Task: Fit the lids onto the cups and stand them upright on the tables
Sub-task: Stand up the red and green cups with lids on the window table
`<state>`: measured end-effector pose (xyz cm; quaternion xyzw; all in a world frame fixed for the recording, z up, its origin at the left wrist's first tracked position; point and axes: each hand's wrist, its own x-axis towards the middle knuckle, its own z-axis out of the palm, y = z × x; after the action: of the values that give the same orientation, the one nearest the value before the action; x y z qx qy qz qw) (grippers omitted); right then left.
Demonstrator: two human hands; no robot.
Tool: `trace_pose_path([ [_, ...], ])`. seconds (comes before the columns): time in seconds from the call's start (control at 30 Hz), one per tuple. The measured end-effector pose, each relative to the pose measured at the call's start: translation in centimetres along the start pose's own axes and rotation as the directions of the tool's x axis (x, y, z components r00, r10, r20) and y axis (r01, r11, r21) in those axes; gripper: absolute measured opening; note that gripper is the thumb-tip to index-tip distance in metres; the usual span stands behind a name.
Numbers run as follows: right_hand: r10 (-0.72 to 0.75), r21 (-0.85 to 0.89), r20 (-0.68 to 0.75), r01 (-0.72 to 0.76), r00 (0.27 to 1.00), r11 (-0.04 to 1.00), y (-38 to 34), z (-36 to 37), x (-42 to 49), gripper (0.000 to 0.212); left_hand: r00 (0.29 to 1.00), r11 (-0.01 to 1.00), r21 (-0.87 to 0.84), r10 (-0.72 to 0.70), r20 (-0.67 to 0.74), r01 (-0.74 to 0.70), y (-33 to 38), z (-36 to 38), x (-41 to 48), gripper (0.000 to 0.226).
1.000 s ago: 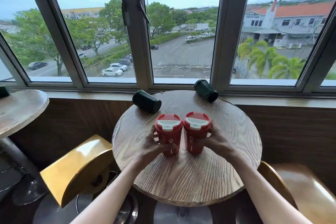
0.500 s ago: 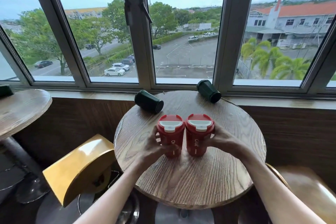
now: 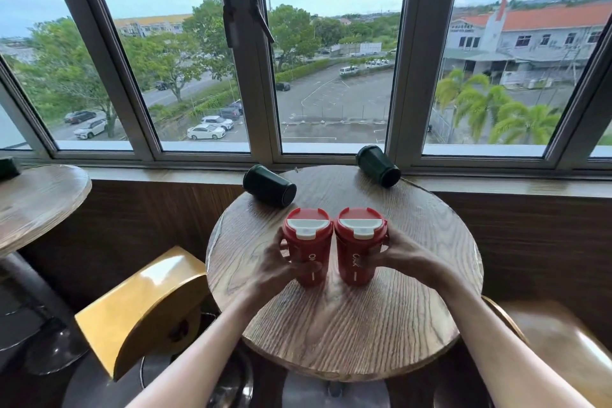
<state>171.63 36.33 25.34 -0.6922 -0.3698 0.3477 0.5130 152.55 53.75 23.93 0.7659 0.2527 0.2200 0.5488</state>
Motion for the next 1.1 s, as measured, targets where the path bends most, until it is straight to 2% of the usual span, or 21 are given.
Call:
trace_pose_path([
  [0.3,0.019,-0.01,0.017,-0.019,1.0,1.0,0.5,-0.3,-0.2,0.102,1.0,0.999,0.039,0.009,0.015,-0.01,-0.4,0.0,0.0,0.103],
  [0.4,0.025,0.03,0.041,-0.026,0.999,0.999,0.9,-0.2,-0.5,0.096,0.998,0.999,0.045,-0.007,0.056,0.004,-0.7,-0.2,0.0,0.1],
  [0.5,0.041,0.07,0.124,-0.05,0.991,0.996,1.6,-0.5,-0.9,0.092,0.992,1.0,-0.003,-0.009,0.124,0.01,-1.0,-1.0,-0.2,0.092],
  [0.6,0.087,0.036,0.132,-0.093,0.987,0.995,2.7,-1.4,-1.0,0.078,0.994,0.989,0.138,0.039,0.101,-0.052,-1.4,-2.4,0.1,0.081],
  [0.63,0.096,-0.005,0.097,-0.096,0.991,0.995,3.0,-1.7,-1.0,0.068,0.997,0.981,0.185,0.053,0.055,-0.062,-1.4,-2.9,0.4,0.073],
  [0.7,0.108,-0.132,-0.079,-0.117,0.991,0.984,3.2,-2.0,-0.8,0.05,0.99,0.967,0.238,0.11,-0.085,-0.087,-0.7,-3.4,0.9,0.052],
  [0.77,0.074,-0.199,-0.274,-0.132,0.959,0.971,2.6,-2.1,-0.6,0.041,0.961,0.96,0.241,0.192,-0.201,-0.141,1.0,-3.5,1.5,0.037],
  [0.83,0.025,-0.23,-0.391,-0.124,0.92,0.965,1.7,-2.4,-0.4,0.035,0.932,0.955,0.233,0.245,-0.269,-0.184,3.3,-3.1,2.4,0.029],
  [0.93,-0.053,-0.301,-0.462,-0.1,0.885,0.948,0.2,-3.5,0.5,0.028,0.927,0.948,0.221,0.282,-0.246,-0.23,7.1,-2.2,3.9,0.02],
  [1.1,-0.105,-0.4,-0.483,-0.112,0.869,0.91,-1.2,-6.5,4.6,0.024,0.919,0.833,0.457,0.387,-0.077,-0.312,12.4,0.0,5.8,0.012],
])
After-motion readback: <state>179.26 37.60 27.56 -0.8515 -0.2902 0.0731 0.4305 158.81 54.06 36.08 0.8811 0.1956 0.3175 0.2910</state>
